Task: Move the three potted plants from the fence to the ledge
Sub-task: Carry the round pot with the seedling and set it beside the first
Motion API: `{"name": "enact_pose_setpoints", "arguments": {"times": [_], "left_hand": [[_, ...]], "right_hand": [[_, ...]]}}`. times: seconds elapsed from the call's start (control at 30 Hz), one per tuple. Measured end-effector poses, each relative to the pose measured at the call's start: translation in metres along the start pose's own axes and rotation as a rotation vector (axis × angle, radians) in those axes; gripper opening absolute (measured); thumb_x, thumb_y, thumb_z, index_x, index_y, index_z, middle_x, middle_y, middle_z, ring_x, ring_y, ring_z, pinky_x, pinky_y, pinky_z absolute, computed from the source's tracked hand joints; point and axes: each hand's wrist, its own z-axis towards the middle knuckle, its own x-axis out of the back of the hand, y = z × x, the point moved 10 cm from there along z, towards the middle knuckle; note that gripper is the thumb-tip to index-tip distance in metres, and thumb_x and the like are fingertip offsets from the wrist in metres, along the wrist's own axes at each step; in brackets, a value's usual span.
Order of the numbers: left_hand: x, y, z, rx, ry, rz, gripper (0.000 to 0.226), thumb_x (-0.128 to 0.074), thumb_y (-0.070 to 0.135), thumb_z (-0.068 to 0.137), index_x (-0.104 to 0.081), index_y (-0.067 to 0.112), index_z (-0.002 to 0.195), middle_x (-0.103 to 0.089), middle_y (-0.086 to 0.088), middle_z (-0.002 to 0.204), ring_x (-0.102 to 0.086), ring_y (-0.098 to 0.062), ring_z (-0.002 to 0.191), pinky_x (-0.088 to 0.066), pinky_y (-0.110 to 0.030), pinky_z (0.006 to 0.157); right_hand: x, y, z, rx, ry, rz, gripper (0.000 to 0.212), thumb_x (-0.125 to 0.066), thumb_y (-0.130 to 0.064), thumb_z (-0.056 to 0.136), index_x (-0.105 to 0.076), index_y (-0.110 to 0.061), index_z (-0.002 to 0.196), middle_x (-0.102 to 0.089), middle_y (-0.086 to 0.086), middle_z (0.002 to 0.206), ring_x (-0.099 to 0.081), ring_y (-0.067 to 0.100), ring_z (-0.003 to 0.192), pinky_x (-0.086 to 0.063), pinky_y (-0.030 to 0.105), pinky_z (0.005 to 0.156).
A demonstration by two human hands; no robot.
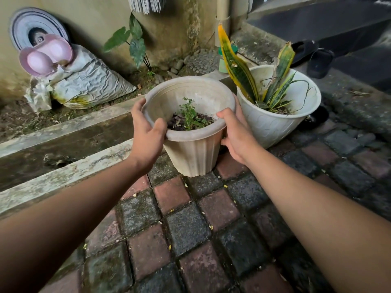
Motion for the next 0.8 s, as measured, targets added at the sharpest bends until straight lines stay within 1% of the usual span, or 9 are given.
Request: {"name": "enact_pose_setpoints", "arguments": {"times": [0.17, 0.23, 0.3, 0.37, 0.43, 0.5, 0.53, 0.67, 0.8], "left_hand": [[0.007, -0.001, 0.007, -0.048, -0.080, 0.142, 0.074, -0.055, 0.048, 0.078, -0.030, 0.032, 0.146, -0.036, -0.008, 0.155, -0.043, -0.035, 0.144, -0.041, -0.060, 0.119], [0.007, 0.001, 0.009, -0.070, -0.072, 0.172, 0.069, -0.054, 0.053, 0.078, -0.033, 0.029, 0.139, -0.038, -0.008, 0.152, -0.043, -0.032, 0.143, -0.038, -0.058, 0.121], [0.004, 0.000, 0.006, -0.060, -0.044, 0.158, 0.067, -0.051, 0.053, 0.077, -0.035, 0.028, 0.137, -0.041, -0.014, 0.150, -0.047, -0.041, 0.139, -0.040, -0.063, 0.117], [0.004, -0.003, 0.002, -0.039, -0.003, 0.113, 0.066, -0.048, 0.051, 0.076, -0.037, 0.028, 0.137, -0.043, -0.019, 0.148, -0.048, -0.048, 0.135, -0.042, -0.068, 0.112], [0.004, -0.005, 0.001, -0.038, 0.002, 0.118, 0.070, -0.046, 0.053, 0.078, -0.036, 0.026, 0.142, -0.044, -0.021, 0.148, -0.048, -0.051, 0.135, -0.042, -0.070, 0.111], [0.000, -0.005, 0.001, -0.052, -0.018, 0.158, 0.074, -0.044, 0.056, 0.082, -0.035, 0.022, 0.147, -0.044, -0.024, 0.147, -0.047, -0.052, 0.134, -0.041, -0.068, 0.113], [-0.001, -0.004, -0.001, -0.061, -0.016, 0.168, 0.073, -0.043, 0.056, 0.083, -0.035, 0.021, 0.147, -0.043, -0.023, 0.147, -0.047, -0.050, 0.133, -0.040, -0.064, 0.115], [-0.005, 0.001, -0.007, -0.095, 0.016, 0.179, 0.063, -0.043, 0.047, 0.090, -0.036, 0.020, 0.146, -0.035, -0.004, 0.143, -0.039, -0.021, 0.131, -0.031, -0.037, 0.116], [-0.004, 0.001, -0.005, -0.086, 0.004, 0.189, 0.060, -0.044, 0.047, 0.091, -0.036, 0.022, 0.145, -0.035, -0.003, 0.140, -0.037, -0.019, 0.130, -0.029, -0.033, 0.112]], "right_hand": [[0.011, -0.017, -0.017, 0.225, 0.226, -0.150, 0.069, -0.054, -0.031, 0.097, -0.031, -0.034, 0.162, -0.050, -0.011, 0.152, -0.048, -0.005, 0.122, -0.042, 0.021, 0.097], [0.012, -0.019, -0.021, 0.256, 0.285, -0.208, 0.065, -0.053, -0.027, 0.103, -0.029, -0.033, 0.163, -0.052, 0.000, 0.156, -0.050, -0.004, 0.116, -0.036, 0.023, 0.098], [0.010, -0.016, -0.021, 0.239, 0.297, -0.218, 0.067, -0.052, -0.024, 0.104, -0.025, -0.034, 0.164, -0.053, 0.009, 0.157, -0.054, 0.022, 0.131, -0.037, 0.029, 0.099], [0.004, -0.018, -0.021, 0.230, 0.260, -0.255, 0.069, -0.050, -0.022, 0.104, -0.019, -0.034, 0.165, -0.052, 0.013, 0.156, -0.054, 0.035, 0.135, -0.041, 0.034, 0.103], [0.003, -0.023, -0.017, 0.231, 0.205, -0.311, 0.069, -0.046, -0.022, 0.105, -0.016, -0.033, 0.165, -0.055, 0.010, 0.151, -0.060, 0.030, 0.127, -0.045, 0.039, 0.106], [0.004, -0.025, -0.013, 0.228, 0.144, -0.316, 0.069, -0.043, -0.022, 0.105, -0.013, -0.033, 0.166, -0.051, -0.005, 0.143, -0.058, 0.005, 0.108, -0.042, 0.033, 0.102], [0.005, -0.026, -0.011, 0.218, 0.116, -0.310, 0.069, -0.042, -0.022, 0.106, -0.012, -0.033, 0.167, -0.046, -0.009, 0.146, -0.052, -0.004, 0.110, -0.036, 0.029, 0.103], [0.009, -0.022, -0.008, 0.172, 0.050, -0.270, 0.071, -0.043, -0.022, 0.106, -0.010, -0.037, 0.166, -0.027, -0.010, 0.170, -0.028, -0.001, 0.137, -0.025, 0.026, 0.108], [0.013, -0.022, -0.012, 0.172, 0.057, -0.257, 0.071, -0.048, -0.028, 0.108, -0.009, -0.038, 0.166, -0.026, -0.010, 0.171, -0.028, 0.000, 0.140, -0.026, 0.026, 0.113]]}}
